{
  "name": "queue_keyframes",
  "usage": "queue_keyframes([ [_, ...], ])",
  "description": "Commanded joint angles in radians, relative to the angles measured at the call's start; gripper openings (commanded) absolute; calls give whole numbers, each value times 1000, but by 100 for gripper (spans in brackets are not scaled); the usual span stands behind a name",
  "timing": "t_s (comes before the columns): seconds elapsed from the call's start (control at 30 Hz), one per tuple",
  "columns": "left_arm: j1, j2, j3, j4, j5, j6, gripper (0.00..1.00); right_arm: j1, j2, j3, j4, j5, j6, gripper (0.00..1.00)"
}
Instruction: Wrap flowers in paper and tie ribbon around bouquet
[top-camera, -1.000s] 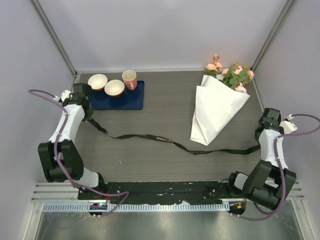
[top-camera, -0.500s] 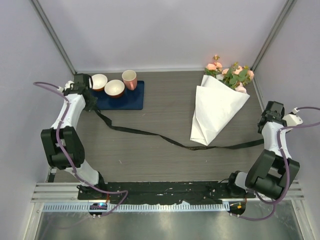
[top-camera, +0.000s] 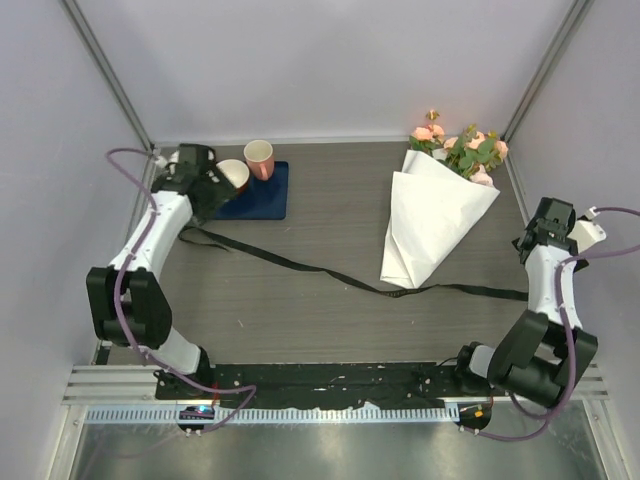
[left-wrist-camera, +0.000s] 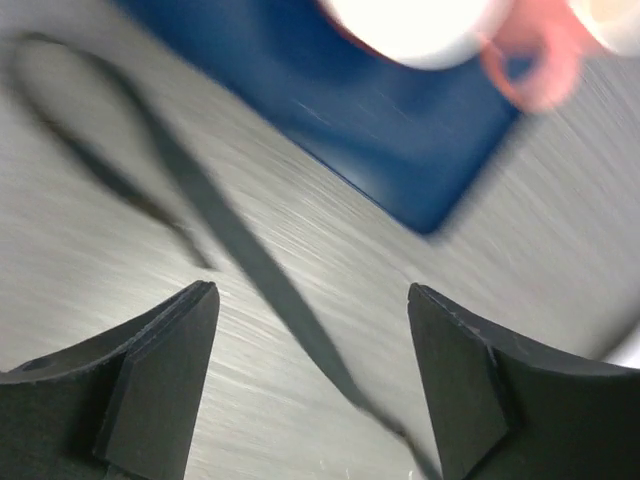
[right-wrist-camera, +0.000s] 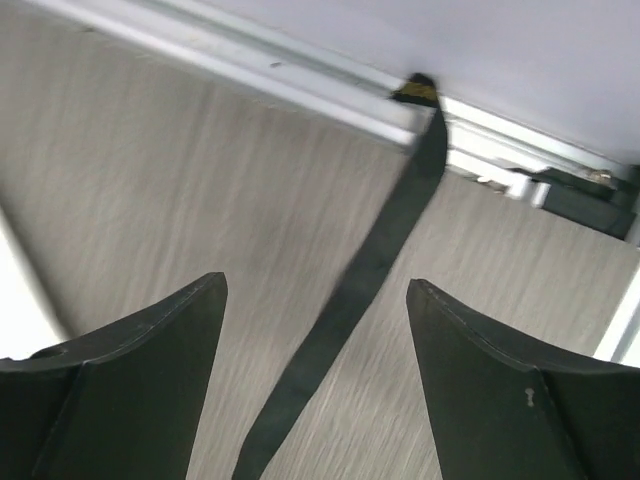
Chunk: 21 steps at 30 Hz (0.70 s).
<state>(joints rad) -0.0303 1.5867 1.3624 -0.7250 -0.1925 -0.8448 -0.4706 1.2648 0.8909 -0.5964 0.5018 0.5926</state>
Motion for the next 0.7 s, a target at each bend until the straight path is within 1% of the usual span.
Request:
queue_keyframes([
  [0.0,-238,-106,-57,243,446,176,99,58,-145,-36,28,-265,-71,80],
  [0.03,-264,-91,-106,337,588,179,100,69,-148,-55,105,-461,-85,81],
  [0.07,-292,-67,-114,502,685,167,100,88,-145,-85,153,-559,-96,84],
  [0.1,-350,-33,-106,548,750,159,100,137,-116,-101,214,-635,-111,92],
  [0.13,-374,70,-38,564,851,158,100,170,-85,-105,281,-696,-128,94],
  [0.2,-436,183,53,568,930,164,100,196,2,-105,343,-745,-128,95],
  [0.23,-450,273,140,564,942,170,100,190,24,-116,425,-767,-104,96],
  [0.3,-477,366,220,561,937,168,100,184,86,-135,506,-838,-93,96],
  [0.33,-483,407,318,546,930,162,100,178,106,-136,553,-850,-80,96],
  [0.37,-500,503,378,495,938,161,100,176,129,-135,566,-879,-83,96],
  [0.4,-513,544,435,471,938,185,100,175,145,-135,578,-893,-86,95],
  [0.43,-526,591,545,443,921,203,100,167,165,-139,590,-896,-89,95],
  [0.47,-545,678,607,365,891,220,100,159,174,-158,590,-914,-86,95],
  [0.5,-549,737,669,322,884,228,100,150,182,-168,631,-936,-79,95],
  [0.53,-551,786,779,290,887,216,100,135,200,-179,667,-950,-70,95],
  [0.57,-551,870,828,239,903,208,100,113,205,-199,690,-965,-42,95],
  [0.6,-554,896,858,236,913,198,100,106,212,-210,711,-997,-34,95],
  [0.63,-559,918,885,249,923,172,100,102,217,-219,749,-1000,-28,95],
  [0.67,-571,940,888,297,933,159,100,102,231,-228,759,-999,-25,95],
])
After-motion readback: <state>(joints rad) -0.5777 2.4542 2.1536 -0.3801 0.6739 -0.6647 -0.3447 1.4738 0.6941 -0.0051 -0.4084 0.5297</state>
